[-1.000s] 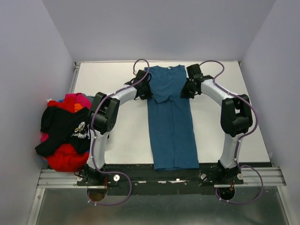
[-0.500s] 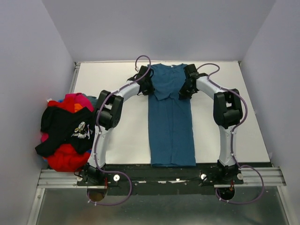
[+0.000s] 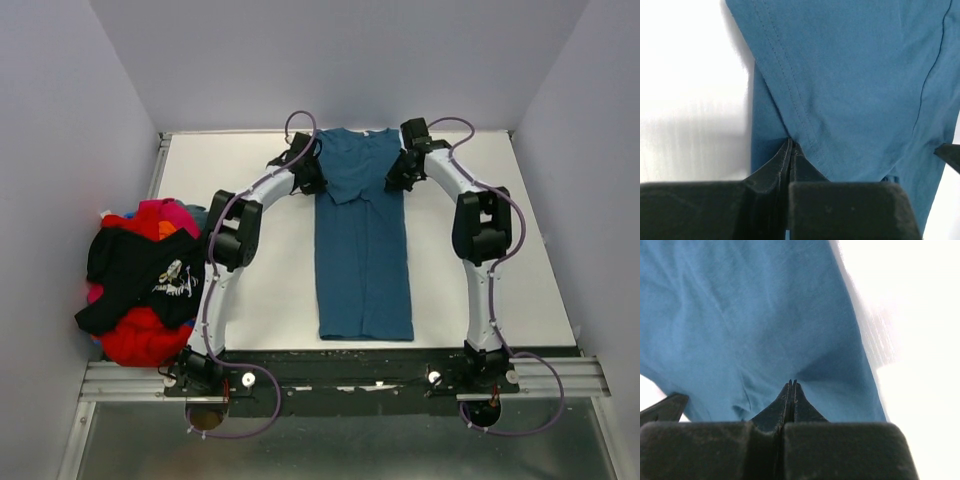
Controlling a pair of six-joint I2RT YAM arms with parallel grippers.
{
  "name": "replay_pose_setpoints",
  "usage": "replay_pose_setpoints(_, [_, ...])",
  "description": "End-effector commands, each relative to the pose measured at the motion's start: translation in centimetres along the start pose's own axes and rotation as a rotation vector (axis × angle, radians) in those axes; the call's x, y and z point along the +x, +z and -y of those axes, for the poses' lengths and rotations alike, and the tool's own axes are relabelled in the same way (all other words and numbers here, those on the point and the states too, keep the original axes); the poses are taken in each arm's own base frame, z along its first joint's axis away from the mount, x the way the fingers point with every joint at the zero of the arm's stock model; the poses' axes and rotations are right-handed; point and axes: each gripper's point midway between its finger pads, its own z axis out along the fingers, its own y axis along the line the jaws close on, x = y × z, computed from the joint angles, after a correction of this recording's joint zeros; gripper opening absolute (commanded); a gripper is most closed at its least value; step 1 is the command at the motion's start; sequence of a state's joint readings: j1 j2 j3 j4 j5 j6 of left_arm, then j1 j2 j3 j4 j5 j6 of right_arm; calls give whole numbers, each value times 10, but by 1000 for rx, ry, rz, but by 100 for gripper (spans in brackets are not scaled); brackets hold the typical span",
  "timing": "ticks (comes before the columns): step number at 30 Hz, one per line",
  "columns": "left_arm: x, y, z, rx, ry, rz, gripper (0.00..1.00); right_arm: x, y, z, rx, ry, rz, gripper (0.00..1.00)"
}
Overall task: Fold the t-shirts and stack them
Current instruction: Rotate the tshirt 90 degrees, then grab the bottom of the folded rectangular tshirt with both arms
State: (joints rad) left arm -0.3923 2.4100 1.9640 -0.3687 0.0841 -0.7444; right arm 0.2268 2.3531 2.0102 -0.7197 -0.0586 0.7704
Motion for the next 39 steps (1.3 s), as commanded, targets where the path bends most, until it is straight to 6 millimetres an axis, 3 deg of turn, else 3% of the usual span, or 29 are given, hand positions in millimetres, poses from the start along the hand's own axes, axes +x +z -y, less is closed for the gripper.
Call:
replay_pose_setpoints(1, [-14, -45, 14, 78, 53, 31, 18, 3, -54, -15, -116, -63, 19, 4])
replay_pose_setpoints(5, [-13, -112, 31, 125, 77, 107, 34, 37, -99, -9, -244, -101, 41, 9])
replay_pose_setpoints(6, [5, -121, 24, 104, 79, 90, 34, 47, -112, -5, -264, -106, 46, 9])
replay_pose_setpoints(8, [26, -151, 29, 123, 90, 99, 32, 81, -124, 14, -263, -129, 24, 2])
replay_pose_setpoints(11, [86, -177, 27, 134, 108, 38, 22, 134, -136, 51, -222, -155, -20, 1])
replay_pose_setpoints(16, [192, -211, 7, 134, 114, -49, 8, 219, -147, 137, -26, -165, -123, 1])
replay_pose_setpoints(20, [261, -232, 6, 160, 119, -133, 6, 272, -162, 171, 25, -194, -193, 1])
replay_pose_setpoints(24, [309, -239, 0, 105, 151, -192, 4, 300, -170, 186, 4, -178, -235, 1])
replay_pose_setpoints(34, [341, -238, -20, 77, 129, -263, 2, 321, -169, 218, 113, -162, -291, 1])
replay_pose_setpoints(39, [360, -242, -37, 52, 131, -325, 2, 318, -170, 222, 191, -166, -304, 1])
